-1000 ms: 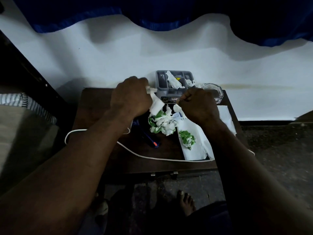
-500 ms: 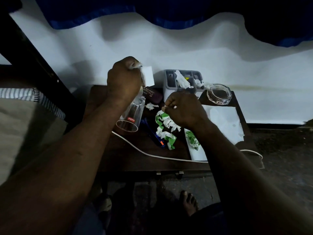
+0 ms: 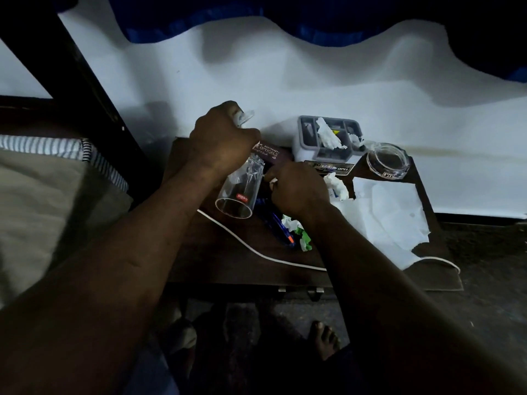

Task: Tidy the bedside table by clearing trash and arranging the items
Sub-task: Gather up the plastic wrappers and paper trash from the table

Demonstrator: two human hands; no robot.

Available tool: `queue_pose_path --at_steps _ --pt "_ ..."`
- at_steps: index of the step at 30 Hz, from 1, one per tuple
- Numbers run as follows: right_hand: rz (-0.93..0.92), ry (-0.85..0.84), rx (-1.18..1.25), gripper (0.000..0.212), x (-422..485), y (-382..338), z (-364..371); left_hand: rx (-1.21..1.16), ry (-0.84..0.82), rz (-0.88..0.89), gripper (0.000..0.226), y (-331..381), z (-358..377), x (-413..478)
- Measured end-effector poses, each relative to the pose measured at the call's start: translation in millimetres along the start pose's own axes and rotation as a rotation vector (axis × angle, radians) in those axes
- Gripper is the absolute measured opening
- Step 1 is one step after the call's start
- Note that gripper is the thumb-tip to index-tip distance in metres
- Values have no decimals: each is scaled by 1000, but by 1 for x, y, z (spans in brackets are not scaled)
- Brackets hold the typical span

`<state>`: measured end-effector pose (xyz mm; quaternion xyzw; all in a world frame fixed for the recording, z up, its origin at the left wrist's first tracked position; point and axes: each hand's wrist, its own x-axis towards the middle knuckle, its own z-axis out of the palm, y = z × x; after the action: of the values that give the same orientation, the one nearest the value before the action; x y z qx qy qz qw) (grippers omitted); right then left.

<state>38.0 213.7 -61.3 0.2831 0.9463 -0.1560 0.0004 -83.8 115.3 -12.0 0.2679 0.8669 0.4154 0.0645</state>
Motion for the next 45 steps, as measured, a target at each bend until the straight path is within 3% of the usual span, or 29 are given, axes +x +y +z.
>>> queue_pose_path --at_steps 6,10,14,16,19,24,27,30,33,40,45 --pt "41 -40 -132 29 5 -11 9 -15 2 61 8 -11 -7 -2" --pt "93 2 -128 27 7 -11 14 -15 -17 41 20 -9 -7 -5" --pt "94 32 -100 25 6 -9 14 14 -13 63 9 -1 -6 -6" --pt "93 58 -81 23 7 -7 10 26 -8 43 20 3 -5 -6" --pt "73 161 20 18 9 -2 -9 -37 -23 -16 38 7 -2 -9" --pt "162 373 383 12 3 19 -41 71 -107 15 17 9 9 -5" --pt "247 380 473 18 -1 37 -49 95 -241 36 27 15 16 -7" --pt "291 293 555 27 -1 55 -54 267 -377 135 20 19 30 -15" --pt "296 252 613 13 -7 61 -58 443 -380 279 7 16 46 -24" --pt "339 292 706 21 -18 86 -65 666 -399 393 43 23 87 -41" --pt "351 279 713 32 -30 97 -74 779 -379 390 45 22 106 -47"
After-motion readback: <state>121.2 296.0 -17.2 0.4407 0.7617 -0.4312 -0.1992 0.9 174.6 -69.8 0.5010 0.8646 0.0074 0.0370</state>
